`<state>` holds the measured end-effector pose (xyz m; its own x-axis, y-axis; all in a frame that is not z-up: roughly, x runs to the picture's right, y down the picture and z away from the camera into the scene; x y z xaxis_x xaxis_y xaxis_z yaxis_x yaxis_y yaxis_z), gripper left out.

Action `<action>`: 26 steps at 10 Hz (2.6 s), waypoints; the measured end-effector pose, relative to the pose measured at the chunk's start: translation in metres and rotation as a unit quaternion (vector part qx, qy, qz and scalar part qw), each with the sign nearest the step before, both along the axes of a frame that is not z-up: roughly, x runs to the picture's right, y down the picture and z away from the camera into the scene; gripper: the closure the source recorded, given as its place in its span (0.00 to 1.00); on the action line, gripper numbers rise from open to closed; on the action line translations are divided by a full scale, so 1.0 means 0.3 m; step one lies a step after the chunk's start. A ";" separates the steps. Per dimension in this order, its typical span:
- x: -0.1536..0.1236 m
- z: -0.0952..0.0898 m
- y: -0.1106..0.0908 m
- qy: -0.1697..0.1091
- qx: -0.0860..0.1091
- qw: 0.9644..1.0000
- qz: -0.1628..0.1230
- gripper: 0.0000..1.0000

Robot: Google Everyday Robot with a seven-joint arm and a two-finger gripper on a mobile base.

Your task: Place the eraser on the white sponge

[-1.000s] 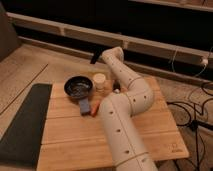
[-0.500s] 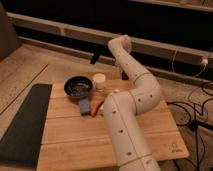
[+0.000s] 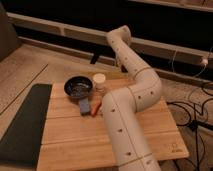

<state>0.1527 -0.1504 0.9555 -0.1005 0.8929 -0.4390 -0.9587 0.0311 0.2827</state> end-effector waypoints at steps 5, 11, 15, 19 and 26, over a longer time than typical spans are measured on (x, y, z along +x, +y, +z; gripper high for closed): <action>-0.070 -0.069 -0.046 -0.028 -0.006 0.999 -0.021 1.00; -0.234 -0.240 -0.035 -0.075 0.019 0.996 -0.052 1.00; -0.424 -0.487 0.187 -0.120 0.065 0.985 -0.103 1.00; -0.470 -0.585 0.387 -0.132 0.067 0.982 -0.121 1.00; -0.632 -0.556 0.416 -0.168 0.054 0.971 -0.164 1.00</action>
